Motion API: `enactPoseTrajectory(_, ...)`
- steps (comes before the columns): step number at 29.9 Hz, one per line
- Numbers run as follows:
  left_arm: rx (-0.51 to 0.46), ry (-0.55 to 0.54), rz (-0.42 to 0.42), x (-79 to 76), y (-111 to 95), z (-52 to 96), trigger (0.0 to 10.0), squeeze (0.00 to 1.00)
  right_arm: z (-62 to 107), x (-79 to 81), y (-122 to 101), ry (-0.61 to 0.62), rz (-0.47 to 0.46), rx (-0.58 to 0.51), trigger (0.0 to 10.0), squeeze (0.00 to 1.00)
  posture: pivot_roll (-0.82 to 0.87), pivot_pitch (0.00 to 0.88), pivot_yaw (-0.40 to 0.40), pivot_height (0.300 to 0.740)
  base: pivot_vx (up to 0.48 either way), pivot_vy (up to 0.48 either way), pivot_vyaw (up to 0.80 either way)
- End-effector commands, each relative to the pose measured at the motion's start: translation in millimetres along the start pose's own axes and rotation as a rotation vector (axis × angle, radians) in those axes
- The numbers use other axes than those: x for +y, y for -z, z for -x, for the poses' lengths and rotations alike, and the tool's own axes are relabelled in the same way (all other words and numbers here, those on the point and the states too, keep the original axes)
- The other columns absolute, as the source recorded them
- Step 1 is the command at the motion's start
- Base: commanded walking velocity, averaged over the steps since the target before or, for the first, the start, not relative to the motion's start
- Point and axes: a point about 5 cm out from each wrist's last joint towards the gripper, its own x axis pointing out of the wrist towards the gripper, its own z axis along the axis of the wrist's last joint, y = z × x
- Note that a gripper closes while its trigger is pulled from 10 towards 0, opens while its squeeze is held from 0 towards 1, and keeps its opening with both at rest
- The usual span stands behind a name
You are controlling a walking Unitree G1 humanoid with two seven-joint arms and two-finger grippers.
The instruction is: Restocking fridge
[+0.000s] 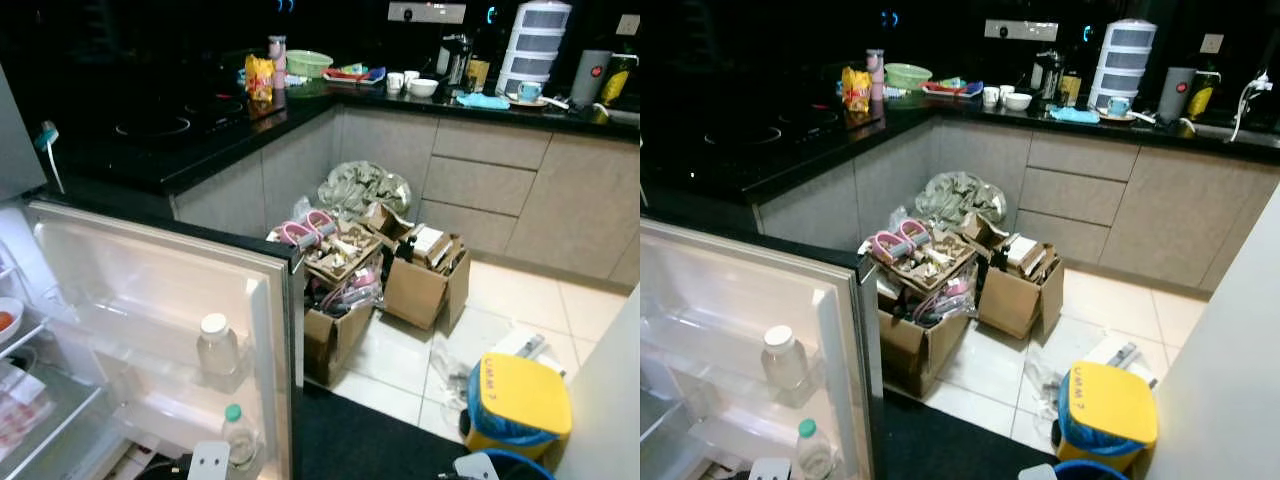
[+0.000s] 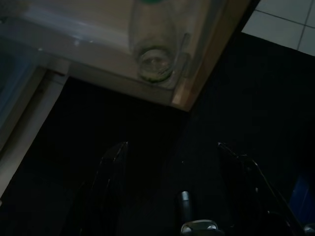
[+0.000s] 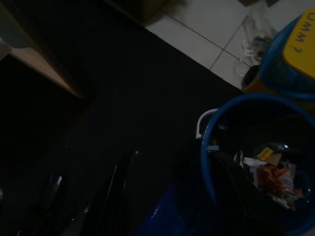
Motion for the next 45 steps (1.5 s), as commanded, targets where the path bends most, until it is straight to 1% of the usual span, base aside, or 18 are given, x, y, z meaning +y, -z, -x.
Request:
enactPoseTrajectory(1,0.015,-0.016,0.002,5.1,4,1.7,10.0,0.0,-0.2,3.8,1,-0.016,0.017,-0.001,10.0,0.0,-0.03,0.059,-0.039,0.74,0.0,0.0,0.0)
enactPoseTrajectory(14,0.02,-0.006,0.011,5.6,5,1.9,10.0,0.0,-0.5,4.9,0,-0.021,0.019,-0.005,10.0,0.0,-0.03,0.061,-0.04,0.74,0.0,0.0,0.0)
enactPoseTrajectory(18,0.025,-0.007,0.018,5.6,5,2.0,10.0,0.0,-0.5,5.2,0,-0.021,0.02,-0.005,10.0,0.0,-0.02,0.062,-0.04,0.74,0.0,0.48,0.0)
enactPoseTrajectory(21,0.015,-0.009,-0.002,6.6,4,2.1,10.0,0.0,-0.6,5.9,1,-0.023,0.021,-0.004,10.0,0.0,-0.02,0.061,-0.039,0.74,0.0,0.345,0.0)
enactPoseTrajectory(27,-0.008,0.006,-0.035,4.4,0,1.3,10.0,0.0,-0.6,6.4,0,-0.025,0.014,-0.008,10.0,0.0,-0.02,0.062,-0.037,0.74,0.0,0.0,0.0)
enactPoseTrajectory(29,-0.026,0.017,-0.054,2.8,-3,0.7,10.0,0.0,-0.6,6.2,0,-0.026,0.02,-0.011,10.0,0.0,-0.02,0.06,-0.035,0.74,0.0,0.0,0.0)
enactPoseTrajectory(35,-0.033,0.032,-0.069,-0.6,-6,-0.8,10.0,0.0,-0.3,6.3,0,-0.037,0.043,-0.015,10.0,0.0,-0.02,0.06,-0.03,0.74,0.0,0.0,0.0)
enactPoseTrajectory(40,-0.037,0.042,-0.087,-3.1,-8,-1.3,10.0,0.0,0.6,5.9,2,-0.044,0.054,-0.01,10.0,0.0,-0.02,0.057,-0.029,0.74,0.0,0.0,0.8)
enactPoseTrajectory(45,-0.034,0.037,-0.077,-3.3,-7,-1.3,10.0,0.0,0.6,6.4,2,-0.052,0.053,-0.011,10.0,0.0,-0.02,0.056,-0.03,0.74,0.0,0.0,0.8)
